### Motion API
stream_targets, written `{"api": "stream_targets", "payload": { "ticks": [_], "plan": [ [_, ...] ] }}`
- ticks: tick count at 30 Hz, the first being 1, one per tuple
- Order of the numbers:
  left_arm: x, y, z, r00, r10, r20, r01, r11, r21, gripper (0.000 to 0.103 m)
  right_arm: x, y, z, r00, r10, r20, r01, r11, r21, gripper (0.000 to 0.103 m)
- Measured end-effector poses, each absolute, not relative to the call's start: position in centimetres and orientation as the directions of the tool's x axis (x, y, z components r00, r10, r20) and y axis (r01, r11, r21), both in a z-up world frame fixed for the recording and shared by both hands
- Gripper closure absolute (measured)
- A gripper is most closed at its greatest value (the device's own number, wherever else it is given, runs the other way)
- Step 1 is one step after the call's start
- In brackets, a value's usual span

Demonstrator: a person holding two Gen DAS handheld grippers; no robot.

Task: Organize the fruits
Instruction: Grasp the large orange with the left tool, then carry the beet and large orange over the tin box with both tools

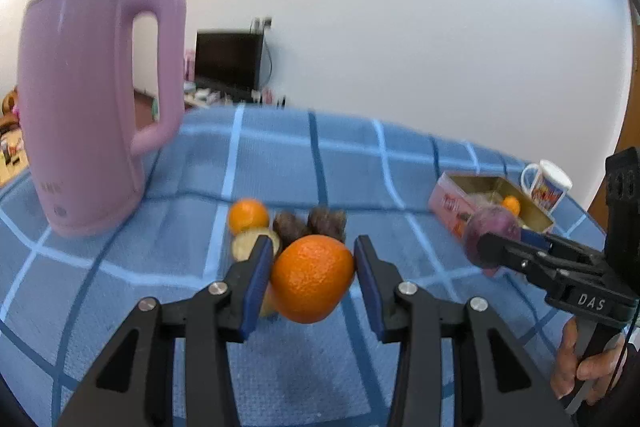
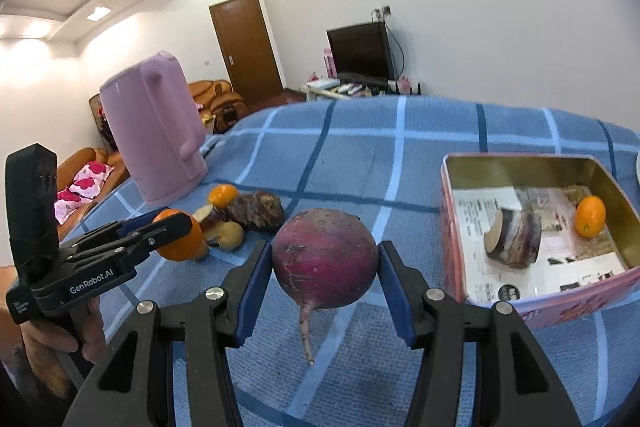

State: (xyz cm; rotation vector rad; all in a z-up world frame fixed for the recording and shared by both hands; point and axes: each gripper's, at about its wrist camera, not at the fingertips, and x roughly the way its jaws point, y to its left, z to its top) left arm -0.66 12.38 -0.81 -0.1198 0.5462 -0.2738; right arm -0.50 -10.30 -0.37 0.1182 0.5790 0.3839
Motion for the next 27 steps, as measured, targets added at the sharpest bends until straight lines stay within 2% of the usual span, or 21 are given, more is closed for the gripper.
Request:
{"api": "stream_targets", "payload": {
  "ticks": [6, 14, 27],
  "plan": [
    [-1.7, 11.2, 0.1, 0.867, -0.269, -0.42, 0.227, 0.962, -0.15, 0.059, -1.1, -10.5, 0.5, 0.809, 0.354, -0.469, -0.306, 0.935, 0.179, 0.048],
    [-1.5, 9.5, 0.2, 0.867, -0.297, -0.4, 0.213, 0.947, -0.241, 0.059, -1.5, -12.9, 1.3, 0.825, 0.382, -0.418, -0.32, 0.923, 0.213, 0.048],
    [-1.0, 1.3, 1.1, 0.852, -0.35, -0.39, 0.299, 0.936, -0.188, 0.059, -1.7, -19.2, 2.1, 0.875, 0.291, -0.387, -0.221, 0.951, 0.215, 0.048]
  ]
}}
